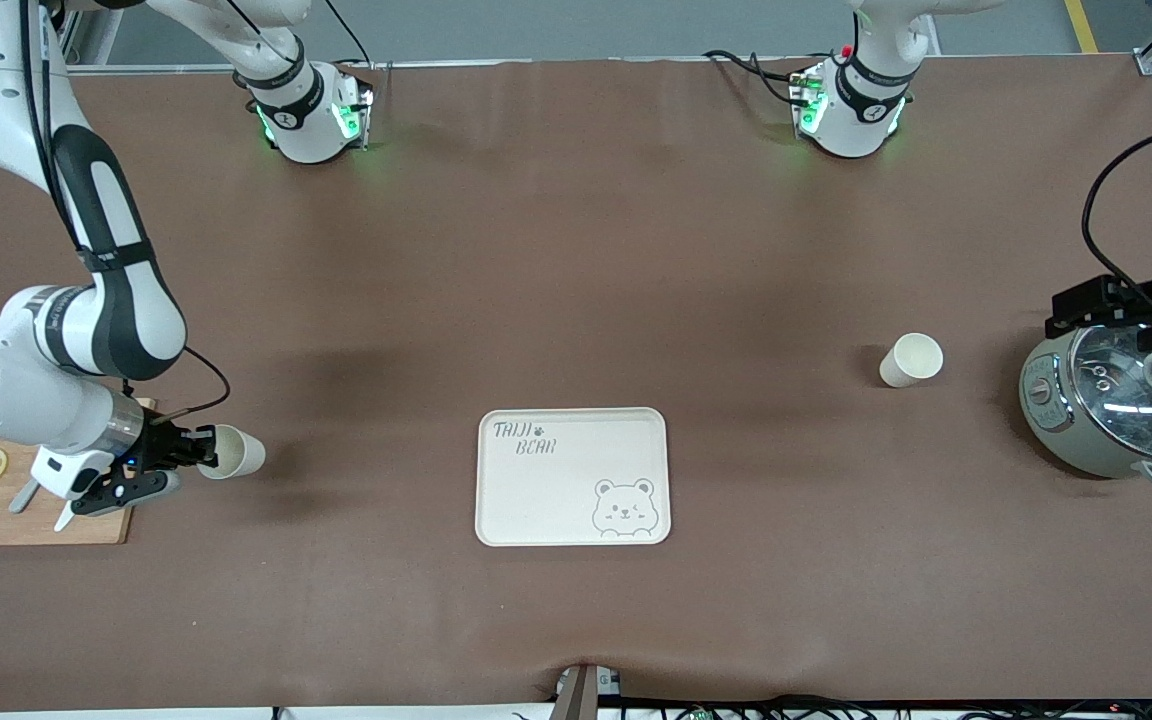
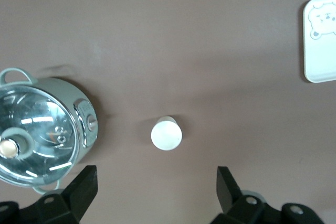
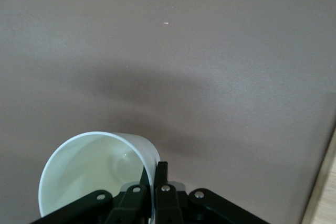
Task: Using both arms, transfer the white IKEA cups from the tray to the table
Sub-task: 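Lower the cup beside the cutting board and open the right gripper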
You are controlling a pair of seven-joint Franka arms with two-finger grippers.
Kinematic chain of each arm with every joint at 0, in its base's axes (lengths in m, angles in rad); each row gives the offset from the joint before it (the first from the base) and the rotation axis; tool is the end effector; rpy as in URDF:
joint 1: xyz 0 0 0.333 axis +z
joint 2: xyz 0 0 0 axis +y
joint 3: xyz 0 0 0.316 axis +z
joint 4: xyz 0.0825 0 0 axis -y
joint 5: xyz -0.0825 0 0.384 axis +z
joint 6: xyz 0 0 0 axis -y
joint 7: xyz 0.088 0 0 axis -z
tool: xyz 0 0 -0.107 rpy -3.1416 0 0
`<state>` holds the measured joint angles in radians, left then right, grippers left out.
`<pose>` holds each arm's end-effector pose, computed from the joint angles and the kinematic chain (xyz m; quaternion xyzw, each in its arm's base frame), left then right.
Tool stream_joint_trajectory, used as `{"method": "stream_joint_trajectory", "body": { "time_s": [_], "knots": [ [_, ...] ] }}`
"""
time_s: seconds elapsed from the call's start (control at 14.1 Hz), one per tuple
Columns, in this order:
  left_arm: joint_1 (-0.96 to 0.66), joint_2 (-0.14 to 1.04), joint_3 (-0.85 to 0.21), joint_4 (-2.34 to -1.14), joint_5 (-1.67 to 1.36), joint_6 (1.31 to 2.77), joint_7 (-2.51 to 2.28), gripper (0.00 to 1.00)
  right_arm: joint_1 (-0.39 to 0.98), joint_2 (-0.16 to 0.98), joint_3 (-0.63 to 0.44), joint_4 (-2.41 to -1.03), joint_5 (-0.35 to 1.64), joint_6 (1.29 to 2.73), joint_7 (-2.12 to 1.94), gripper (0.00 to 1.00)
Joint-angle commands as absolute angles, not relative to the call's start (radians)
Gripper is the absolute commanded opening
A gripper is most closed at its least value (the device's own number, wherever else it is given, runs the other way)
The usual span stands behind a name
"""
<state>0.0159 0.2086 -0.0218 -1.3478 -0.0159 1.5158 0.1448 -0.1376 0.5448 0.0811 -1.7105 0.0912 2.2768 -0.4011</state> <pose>0.6125 -0.0039 0.6026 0.9969 -0.0753 -0.0195 0.0116 0.6732 -0.0414 0.2777 -0.9890 -0.1363 -0.0236 0.0519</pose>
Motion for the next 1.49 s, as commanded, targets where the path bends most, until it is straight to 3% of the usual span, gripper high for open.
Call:
{"method": "stream_joint_trajectory", "body": {
  "time_s": [0.0, 0.14, 0.28, 0.85, 0.92, 0.99, 1.07, 1.28, 1.42],
  "knots": [
    [0.011, 0.066, -0.044, -1.57, -0.008, 1.635, 0.108, 1.0, -0.144, 0.555, 0.092, -1.753, 0.114, 2.36, -0.426, 0.0],
    [0.011, 0.008, -0.051, -1.672, -0.008, 1.727, 0.077, 1.0, -0.132, 0.558, 0.094, -1.781, 0.114, 2.408, -0.426, 0.0],
    [0.009, -0.003, -0.061, -1.687, -0.008, 1.733, 0.064, 1.0, -0.132, 0.574, 0.094, -1.781, 0.114, 2.414, -0.426, 0.0],
    [0.006, 0.051, -0.074, -1.64, 0.044, 1.772, 0.104, 1.0, -0.133, 0.618, 0.095, -1.778, 0.114, 2.479, -0.426, 0.0],
    [0.006, 0.054, -0.089, -1.647, 0.049, 1.772, 0.107, 1.0, -0.133, 0.618, 0.095, -1.775, 0.114, 2.476, -0.425, 0.16],
    [0.008, 0.061, -0.1, -1.649, 0.049, 1.772, 0.107, 1.0, -0.135, 0.618, 0.095, -1.769, 0.114, 2.474, -0.423, 0.63],
    [0.006, 0.07, -0.101, -1.648, 0.051, 1.772, 0.107, 1.0, -0.137, 0.618, 0.094, -1.757, 0.114, 2.468, -0.423, 0.99],
    [0.012, 0.087, -0.103, -1.649, 0.049, 1.749, 0.169, 1.0, -0.138, 0.608, 0.094, -1.709, 0.11, 2.424, -0.452, 1.0],
    [0.017, 0.089, -0.103, -1.649, 0.049, 1.735, 0.176, 1.0, -0.137, 0.604, 0.092, -1.611, 0.109, 2.276, -0.448, 1.0]
  ]
}}
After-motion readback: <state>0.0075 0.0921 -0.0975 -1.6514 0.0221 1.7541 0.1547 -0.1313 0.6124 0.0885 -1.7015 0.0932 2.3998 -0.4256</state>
